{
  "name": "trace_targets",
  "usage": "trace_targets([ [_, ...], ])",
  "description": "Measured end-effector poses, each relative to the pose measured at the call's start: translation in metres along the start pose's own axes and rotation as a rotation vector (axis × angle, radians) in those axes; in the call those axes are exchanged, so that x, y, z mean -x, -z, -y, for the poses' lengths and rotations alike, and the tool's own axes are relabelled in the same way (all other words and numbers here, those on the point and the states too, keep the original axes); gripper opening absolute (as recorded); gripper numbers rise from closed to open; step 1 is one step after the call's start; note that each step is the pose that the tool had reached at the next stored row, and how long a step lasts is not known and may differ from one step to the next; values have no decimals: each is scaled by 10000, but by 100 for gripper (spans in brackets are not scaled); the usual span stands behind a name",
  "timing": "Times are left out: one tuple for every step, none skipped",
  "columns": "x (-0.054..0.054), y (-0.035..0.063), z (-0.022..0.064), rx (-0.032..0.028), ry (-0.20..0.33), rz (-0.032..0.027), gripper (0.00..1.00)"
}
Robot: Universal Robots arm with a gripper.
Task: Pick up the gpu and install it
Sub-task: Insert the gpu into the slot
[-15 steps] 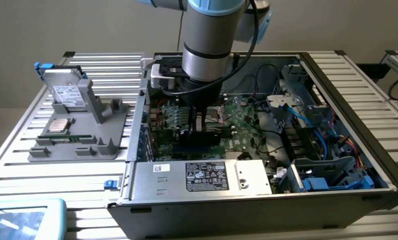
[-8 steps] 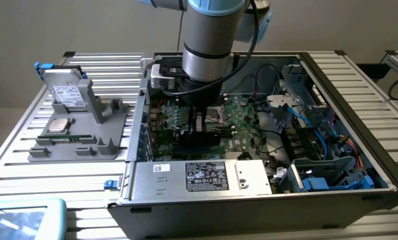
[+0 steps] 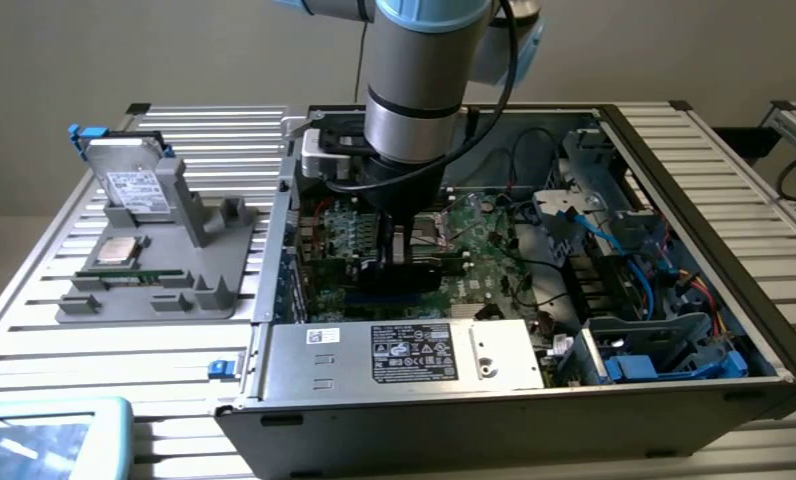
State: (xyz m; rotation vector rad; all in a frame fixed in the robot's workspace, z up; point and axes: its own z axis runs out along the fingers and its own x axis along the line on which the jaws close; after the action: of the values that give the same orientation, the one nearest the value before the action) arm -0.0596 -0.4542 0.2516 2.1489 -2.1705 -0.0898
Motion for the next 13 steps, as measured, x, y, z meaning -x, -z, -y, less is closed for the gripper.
trace_targets([
  [0, 0, 0, 0, 6, 0, 27],
  [0, 0, 0, 0, 14, 0, 27],
  [-1, 0, 0, -1, 21, 1, 27],
  [-1, 1, 0, 1, 30, 9, 27],
  [-2, 1, 0, 0, 36, 21, 27],
  [-4, 0, 0, -1, 43, 28, 27],
  [-4, 0, 0, -1, 50, 29, 27],
  [-4, 0, 0, -1, 59, 29, 27],
  [-4, 0, 0, 0, 69, 27, 27],
  [-4, 0, 0, 0, 80, 25, 27],
  [-4, 0, 0, -1, 98, 23, 27],
  [-5, -1, 0, -2, 126, 22, 27],
  [-5, -2, 0, -3, 158, 20, 27],
])
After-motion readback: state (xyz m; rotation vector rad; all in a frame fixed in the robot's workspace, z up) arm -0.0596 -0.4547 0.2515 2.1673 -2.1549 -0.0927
